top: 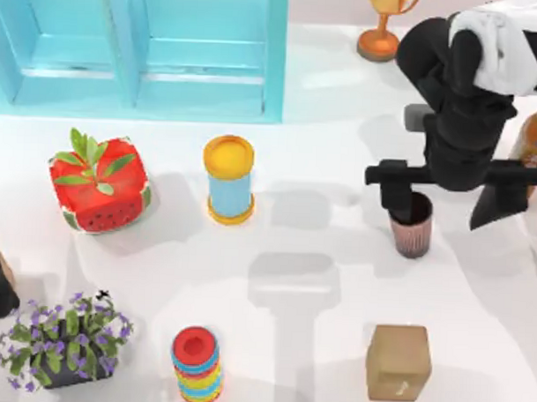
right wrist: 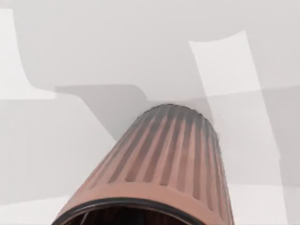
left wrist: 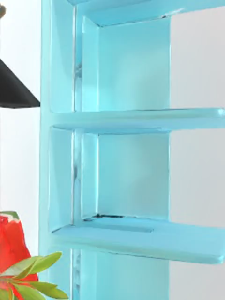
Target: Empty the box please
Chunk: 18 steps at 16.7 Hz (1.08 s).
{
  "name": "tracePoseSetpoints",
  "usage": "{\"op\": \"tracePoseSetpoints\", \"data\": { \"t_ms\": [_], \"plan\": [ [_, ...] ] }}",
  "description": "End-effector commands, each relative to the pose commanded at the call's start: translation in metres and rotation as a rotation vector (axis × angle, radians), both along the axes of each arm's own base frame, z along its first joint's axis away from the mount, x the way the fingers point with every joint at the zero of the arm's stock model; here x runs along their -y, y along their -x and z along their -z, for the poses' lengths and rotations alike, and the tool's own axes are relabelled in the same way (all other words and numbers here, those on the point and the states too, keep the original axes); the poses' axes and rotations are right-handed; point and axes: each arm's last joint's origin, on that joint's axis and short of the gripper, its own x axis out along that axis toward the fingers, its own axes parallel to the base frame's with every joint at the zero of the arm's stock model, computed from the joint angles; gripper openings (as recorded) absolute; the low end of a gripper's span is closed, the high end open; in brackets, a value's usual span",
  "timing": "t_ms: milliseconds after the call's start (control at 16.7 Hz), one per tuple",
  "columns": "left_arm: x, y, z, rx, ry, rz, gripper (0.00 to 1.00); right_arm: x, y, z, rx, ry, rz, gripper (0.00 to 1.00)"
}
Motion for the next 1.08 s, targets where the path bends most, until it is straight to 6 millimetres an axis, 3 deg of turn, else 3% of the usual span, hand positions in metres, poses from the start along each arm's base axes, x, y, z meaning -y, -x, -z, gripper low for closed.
{"op": "tracePoseSetpoints", "data": {
  "t_ms": [600,1080],
  "plan": [
    [0.0,0.0,0.0,0.0,0.0,0.0,1.0,0.0,-0.001,-0.004,0.0,0.0,0.002,1.0],
    [0.0,0.0,0.0,0.0,0.0,0.0,1.0,-0.001,-0.003,-0.079,-0.017,0.008,0.003,1.0]
  ]
}}
